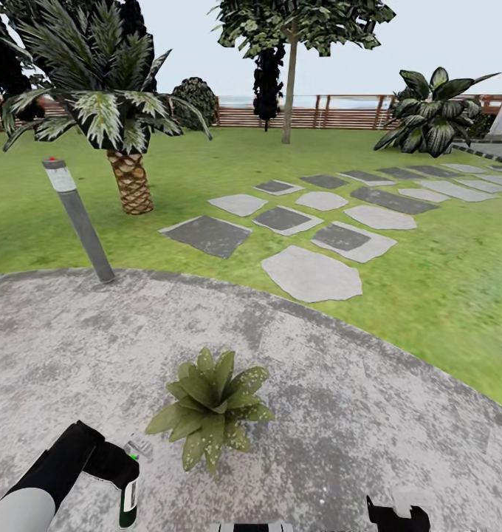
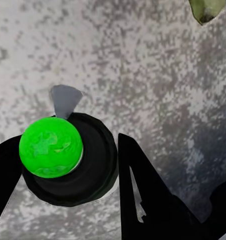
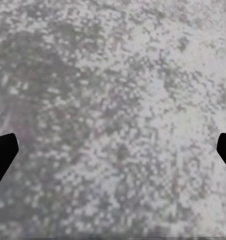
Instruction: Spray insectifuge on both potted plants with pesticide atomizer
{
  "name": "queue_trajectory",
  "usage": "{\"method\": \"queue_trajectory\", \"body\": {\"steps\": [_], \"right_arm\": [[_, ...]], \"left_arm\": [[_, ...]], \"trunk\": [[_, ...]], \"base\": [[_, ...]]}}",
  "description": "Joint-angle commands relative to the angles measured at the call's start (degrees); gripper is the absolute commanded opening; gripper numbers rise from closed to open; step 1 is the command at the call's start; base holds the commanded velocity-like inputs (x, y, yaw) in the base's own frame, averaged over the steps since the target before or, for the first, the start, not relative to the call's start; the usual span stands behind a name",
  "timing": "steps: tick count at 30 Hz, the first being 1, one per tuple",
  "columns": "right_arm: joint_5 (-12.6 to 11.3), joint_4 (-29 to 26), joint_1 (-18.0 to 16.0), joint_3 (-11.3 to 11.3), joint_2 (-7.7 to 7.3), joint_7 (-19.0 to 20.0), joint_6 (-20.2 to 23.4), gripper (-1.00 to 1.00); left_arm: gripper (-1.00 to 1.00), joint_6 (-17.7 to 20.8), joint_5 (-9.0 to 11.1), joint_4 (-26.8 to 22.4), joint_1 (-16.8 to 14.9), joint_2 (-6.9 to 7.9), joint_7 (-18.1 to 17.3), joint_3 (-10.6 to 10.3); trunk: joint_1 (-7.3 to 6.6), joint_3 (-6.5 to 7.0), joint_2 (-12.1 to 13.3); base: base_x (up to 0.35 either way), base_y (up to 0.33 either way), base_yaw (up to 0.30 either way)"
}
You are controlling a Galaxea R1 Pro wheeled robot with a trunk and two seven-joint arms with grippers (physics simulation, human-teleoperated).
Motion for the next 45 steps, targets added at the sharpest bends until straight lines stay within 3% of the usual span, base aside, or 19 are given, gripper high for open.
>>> {"method": "queue_trajectory", "body": {"steps": [1, 13, 29, 45], "right_arm": [[0.1, 0.1, 0.0, -0.2, 0.02, 0.0, -0.2, 1.0], [0.1, 0.1, 0.0, -0.2, 0.07, 0.1, -0.2, 1.0], [0.0, 0.1, 0.0, -0.2, 0.08, 0.1, -0.2, 1.0], [0.0, 0.1, 0.0, -0.2, 0.43, 0.1, -0.3, 1.0]], "left_arm": [[-1.0, 0.5, -0.3, -0.1, 0.0, -0.03, -0.4, 0.3], [-1.0, 0.5, -0.3, -0.2, 0.0, 0.23, -0.3, 0.3], [-1.0, 0.6, -0.4, -0.2, 0.0, -0.03, -0.4, 0.3], [-1.0, 0.6, -0.4, -0.2, 0.0, -0.04, -0.4, 0.1]], "trunk": [[-0.01, -0.01, 0.0], [-0.01, 0.59, 0.0], [-0.01, 1.13, 0.0], [-0.01, 1.86, 0.0]], "base": [[0.007, 0.012, -0.247], [-0.071, 0.015, -0.248], [0.048, 0.27, -0.076], [0.004, 0.012, -0.045]]}}
